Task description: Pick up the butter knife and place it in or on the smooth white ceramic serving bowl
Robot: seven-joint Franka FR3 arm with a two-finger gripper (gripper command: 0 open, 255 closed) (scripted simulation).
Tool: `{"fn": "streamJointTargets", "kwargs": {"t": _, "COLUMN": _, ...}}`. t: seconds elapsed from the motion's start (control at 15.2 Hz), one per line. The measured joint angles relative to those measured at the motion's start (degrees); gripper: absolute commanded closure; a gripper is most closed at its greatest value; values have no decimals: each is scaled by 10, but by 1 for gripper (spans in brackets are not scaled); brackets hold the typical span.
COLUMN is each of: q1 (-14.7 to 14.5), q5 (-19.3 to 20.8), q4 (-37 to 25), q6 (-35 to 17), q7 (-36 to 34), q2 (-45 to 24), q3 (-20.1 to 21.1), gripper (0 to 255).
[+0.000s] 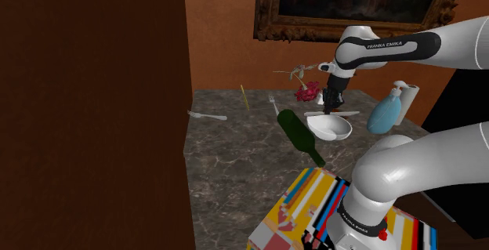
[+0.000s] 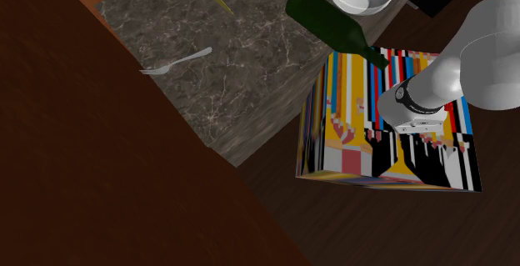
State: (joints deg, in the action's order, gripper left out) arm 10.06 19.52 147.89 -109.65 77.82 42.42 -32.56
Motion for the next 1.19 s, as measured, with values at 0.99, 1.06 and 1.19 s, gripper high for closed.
{"fn": "streamJointTargets", "kwargs": {"t": 0.99, "q1": 3, "q5": 10, "q4": 30, "q6": -39, "q7": 0, "q2": -9, "q3": -14, "gripper": 0}}
{"fn": "streamJointTargets", "kwargs": {"t": 1.06, "q1": 3, "q5": 10, "q4": 30, "q6": -39, "q7": 0, "q2": -9, "q3": -14, "gripper": 0}}
{"fn": "streamJointTargets", "kwargs": {"t": 1.19, "q1": 2, "q5": 8, "q4": 24, "q6": -31, "q7": 0, "q2": -7, "q3": -10, "gripper": 0}}
